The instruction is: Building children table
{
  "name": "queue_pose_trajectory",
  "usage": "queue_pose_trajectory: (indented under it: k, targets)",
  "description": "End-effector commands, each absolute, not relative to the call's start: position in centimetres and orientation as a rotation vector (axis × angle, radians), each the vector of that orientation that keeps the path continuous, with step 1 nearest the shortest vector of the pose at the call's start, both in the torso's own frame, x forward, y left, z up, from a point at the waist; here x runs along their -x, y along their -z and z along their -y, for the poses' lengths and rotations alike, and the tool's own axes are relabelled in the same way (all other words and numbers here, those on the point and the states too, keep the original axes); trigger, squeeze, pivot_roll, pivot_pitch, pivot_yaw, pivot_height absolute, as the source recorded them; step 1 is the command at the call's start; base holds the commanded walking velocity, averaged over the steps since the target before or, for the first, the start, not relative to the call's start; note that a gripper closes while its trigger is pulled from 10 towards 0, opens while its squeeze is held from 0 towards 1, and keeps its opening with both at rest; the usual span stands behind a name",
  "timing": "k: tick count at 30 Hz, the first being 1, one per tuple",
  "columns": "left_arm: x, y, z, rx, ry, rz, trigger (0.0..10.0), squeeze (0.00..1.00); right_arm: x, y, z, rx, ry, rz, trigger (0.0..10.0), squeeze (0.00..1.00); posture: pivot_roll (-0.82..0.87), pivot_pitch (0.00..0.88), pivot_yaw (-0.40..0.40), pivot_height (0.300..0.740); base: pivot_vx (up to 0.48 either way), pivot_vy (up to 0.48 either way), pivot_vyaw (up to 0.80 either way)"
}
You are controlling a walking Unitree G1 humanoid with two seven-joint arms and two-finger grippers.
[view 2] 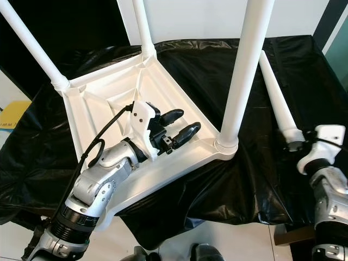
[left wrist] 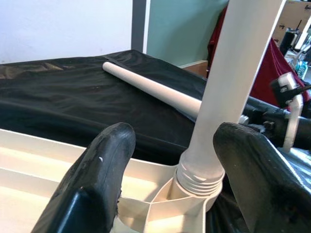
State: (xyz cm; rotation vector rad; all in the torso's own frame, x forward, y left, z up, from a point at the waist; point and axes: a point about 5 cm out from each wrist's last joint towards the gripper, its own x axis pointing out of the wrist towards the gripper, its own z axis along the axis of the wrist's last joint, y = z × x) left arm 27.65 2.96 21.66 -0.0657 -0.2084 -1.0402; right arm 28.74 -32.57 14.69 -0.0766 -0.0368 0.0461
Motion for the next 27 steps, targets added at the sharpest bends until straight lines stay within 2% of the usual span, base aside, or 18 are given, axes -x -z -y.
queue_pose_trajectory:
  k: [1,5,6,11,23,24,25,26,27]
  targets:
    - [-27.1,-21.4,-2.7,0.070,1.090,0.187,10.0,0.00,-29.0,-14.0,32.3,0.080,-0.071,0.008,10.0,0.00,-0.18,0.139,0.081,0.740,0.000,0.000,0.00]
    - [-26.2,-21.3,-2.4,0.074,1.182,0.156,10.0,0.00,-29.6,-13.7,32.1,0.083,-0.077,0.001,10.0,0.00,-0.18,0.133,0.077,0.740,0.000,0.000,0.00]
    - [-25.4,-21.0,-2.4,0.050,1.255,0.138,10.0,0.00,-29.9,-13.7,32.1,0.082,-0.076,-0.002,10.0,0.00,-0.17,0.129,0.074,0.740,0.000,0.000,0.00]
    - [-24.3,-20.9,-2.3,-0.017,1.373,0.110,10.0,0.00,-30.7,-13.7,32.1,0.076,-0.087,-0.012,10.0,0.00,-0.16,0.123,0.070,0.740,0.000,0.000,0.00]
    - [-24.6,-21.1,-2.4,-0.045,1.354,0.101,10.0,0.00,-31.2,-12.5,31.3,0.053,-0.103,-0.040,10.0,0.00,-0.15,0.119,0.069,0.740,0.000,0.000,0.00]
    - [-24.7,-21.2,-2.5,-0.048,1.348,0.100,10.0,0.00,-31.3,-12.2,31.1,0.046,-0.099,-0.041,6.2,0.00,-0.15,0.118,0.069,0.740,0.000,0.000,0.00]
    - [-24.7,-21.2,-2.5,-0.048,1.348,0.100,10.0,0.00,-31.3,-12.2,31.1,0.046,-0.099,-0.041,6.2,0.00,-0.15,0.118,0.069,0.740,0.000,0.000,0.00]
    - [-24.7,-21.2,-2.5,-0.050,1.343,0.097,10.0,0.00,-31.3,-12.1,31.0,0.034,-0.095,-0.042,0.1,0.00,-0.15,0.118,0.068,0.740,0.000,0.000,0.00]
    - [-24.7,-21.3,-2.6,-0.050,1.339,0.096,10.0,0.00,-31.3,-11.8,30.9,0.023,-0.092,-0.047,0.0,0.00,-0.15,0.117,0.068,0.740,0.000,0.000,0.00]
